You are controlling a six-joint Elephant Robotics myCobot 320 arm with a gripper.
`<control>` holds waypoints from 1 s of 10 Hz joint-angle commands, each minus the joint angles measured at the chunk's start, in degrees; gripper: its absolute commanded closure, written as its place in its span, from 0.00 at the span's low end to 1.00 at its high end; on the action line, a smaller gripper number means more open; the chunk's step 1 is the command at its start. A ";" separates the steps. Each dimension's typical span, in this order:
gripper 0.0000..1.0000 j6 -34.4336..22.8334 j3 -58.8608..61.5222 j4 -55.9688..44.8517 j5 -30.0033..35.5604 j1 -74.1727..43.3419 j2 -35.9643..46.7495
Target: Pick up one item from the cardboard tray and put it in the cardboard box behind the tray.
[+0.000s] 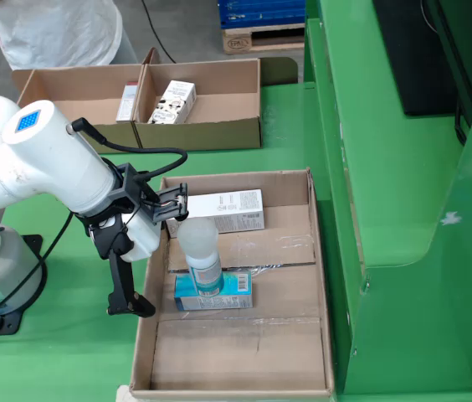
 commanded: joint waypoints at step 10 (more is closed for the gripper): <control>0.00 1.00 -0.86 1.06 -0.52 1.31 3.50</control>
